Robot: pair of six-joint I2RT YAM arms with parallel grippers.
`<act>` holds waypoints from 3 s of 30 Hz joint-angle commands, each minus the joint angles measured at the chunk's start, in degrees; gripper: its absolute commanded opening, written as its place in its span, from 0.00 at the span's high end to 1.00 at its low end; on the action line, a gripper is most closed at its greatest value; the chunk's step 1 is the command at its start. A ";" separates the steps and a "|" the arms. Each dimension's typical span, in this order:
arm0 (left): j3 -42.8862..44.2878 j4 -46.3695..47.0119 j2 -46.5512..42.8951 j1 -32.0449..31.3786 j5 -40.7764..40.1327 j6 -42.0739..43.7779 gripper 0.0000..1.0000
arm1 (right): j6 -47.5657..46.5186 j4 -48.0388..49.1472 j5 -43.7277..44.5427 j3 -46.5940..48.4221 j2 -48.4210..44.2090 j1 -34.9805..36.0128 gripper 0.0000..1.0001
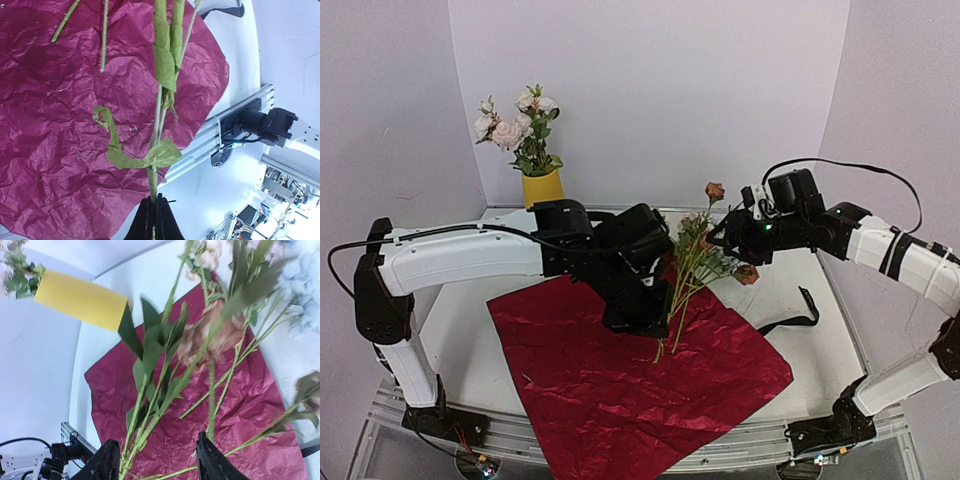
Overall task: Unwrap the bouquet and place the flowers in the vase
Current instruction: Pick up the fake flower from the wrapping paper.
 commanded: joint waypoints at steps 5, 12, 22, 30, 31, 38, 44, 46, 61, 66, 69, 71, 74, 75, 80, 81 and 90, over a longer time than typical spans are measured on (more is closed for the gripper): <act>3.46 0.12 -6.92 3.53 1.12 -0.64 1.00 | -3.75 -0.64 8.61 3.46 -6.75 -0.66 0.36; 6.44 1.98 -9.27 7.04 5.10 0.32 1.00 | -3.39 -0.33 14.16 2.11 -11.43 -0.89 0.35; 6.44 8.27 -12.31 9.81 6.87 -2.08 1.00 | -8.37 3.20 11.74 0.43 -13.89 -0.89 0.28; 7.19 8.76 -14.59 9.81 0.87 -0.80 1.00 | -7.80 3.64 10.69 -2.40 -14.22 -0.89 0.28; 6.86 8.83 -15.24 9.81 -0.78 -0.41 1.00 | -7.68 3.81 10.42 -2.74 -14.22 -0.89 0.28; 5.91 9.58 -18.77 9.80 -14.48 5.67 1.00 | -7.95 9.22 2.48 -4.04 -13.27 -0.89 0.27; 3.55 12.92 -17.25 9.81 -13.40 11.57 1.00 | -5.41 18.36 -14.70 -0.06 -7.83 -0.89 0.10; 2.54 14.72 -16.59 9.81 -12.90 12.33 1.00 | -2.72 22.31 -19.31 1.34 -5.88 -0.82 0.02; 3.51 23.81 -10.29 9.81 -7.72 14.23 1.00 | 7.19 31.65 -25.59 6.58 -0.33 0.81 0.32; 4.89 25.08 -8.41 9.81 -6.46 14.67 1.00 | 7.10 31.95 -25.52 6.93 -0.33 1.90 0.41; 5.63 25.79 -7.67 9.80 -5.30 14.60 1.00 | 7.42 31.91 -25.25 6.28 -0.26 2.10 0.46; 5.91 26.27 -7.41 9.73 -4.79 14.54 1.00 | 7.55 31.87 -24.97 5.60 -0.33 2.28 0.51; 5.76 26.85 -7.46 9.72 -4.56 14.57 1.00 | 7.72 31.89 -24.75 4.94 -0.33 2.49 0.57; 5.63 26.97 -7.59 9.72 -4.65 14.58 1.00 | 7.76 31.89 -24.70 4.85 -0.29 2.49 0.59; 4.98 27.60 -8.39 9.72 -4.62 14.59 1.00 | 7.75 31.34 -24.09 4.85 0.01 2.62 0.59; 4.86 27.72 -8.62 9.72 -4.61 14.59 1.00 | 7.65 31.23 -23.85 4.85 0.00 2.61 0.59; 3.34 29.07 -9.86 9.72 -4.30 14.20 1.00 | 7.32 30.47 -23.71 4.64 0.71 2.88 0.61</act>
